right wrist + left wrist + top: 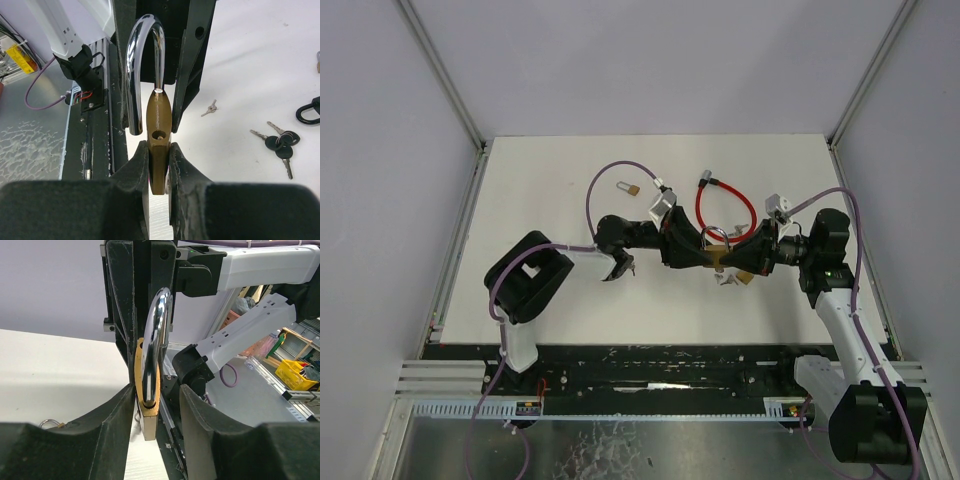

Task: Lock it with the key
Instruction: Lock the lock.

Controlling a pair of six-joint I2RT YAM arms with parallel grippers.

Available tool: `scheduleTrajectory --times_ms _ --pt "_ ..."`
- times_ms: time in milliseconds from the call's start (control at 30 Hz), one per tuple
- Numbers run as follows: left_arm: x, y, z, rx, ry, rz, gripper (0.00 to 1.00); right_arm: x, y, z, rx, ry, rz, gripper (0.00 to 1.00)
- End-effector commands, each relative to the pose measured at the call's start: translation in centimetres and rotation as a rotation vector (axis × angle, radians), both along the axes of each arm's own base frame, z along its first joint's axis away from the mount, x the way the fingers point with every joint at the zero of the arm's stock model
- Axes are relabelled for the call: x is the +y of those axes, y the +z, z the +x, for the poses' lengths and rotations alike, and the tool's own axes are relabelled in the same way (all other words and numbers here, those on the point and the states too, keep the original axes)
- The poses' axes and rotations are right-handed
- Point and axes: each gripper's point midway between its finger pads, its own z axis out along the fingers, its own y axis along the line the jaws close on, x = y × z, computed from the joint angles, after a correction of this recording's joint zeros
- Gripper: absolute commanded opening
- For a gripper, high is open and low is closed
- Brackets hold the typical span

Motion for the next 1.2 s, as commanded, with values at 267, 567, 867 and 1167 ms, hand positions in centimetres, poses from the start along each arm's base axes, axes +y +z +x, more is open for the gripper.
scheduleTrajectory --times_ms 267,567,867,1167 --pt "-0.6 1.0 -1.3 -0.097 -0.069 -0.034 0.37 0.3 1.6 -0.3 -0.118 0.035 -0.005 0.02" --pt "-1.0 0.1 -1.2 -0.175 -0.061 0.012 0.0 0.1 0.9 -0.1 -0.155 0.01 -0.055 0.33" --pt "-1.1 -3.0 2.4 -0.341 0.091 0.324 0.0 -4.2 -1.3 -0.6 -0.346 -0.046 -0.526 0.94" --pt "-0.8 -5.1 1.5 -0.517 0.075 0.409 0.0 -3.1 1.0 -2.1 -0.398 0.032 -0.462 0.94"
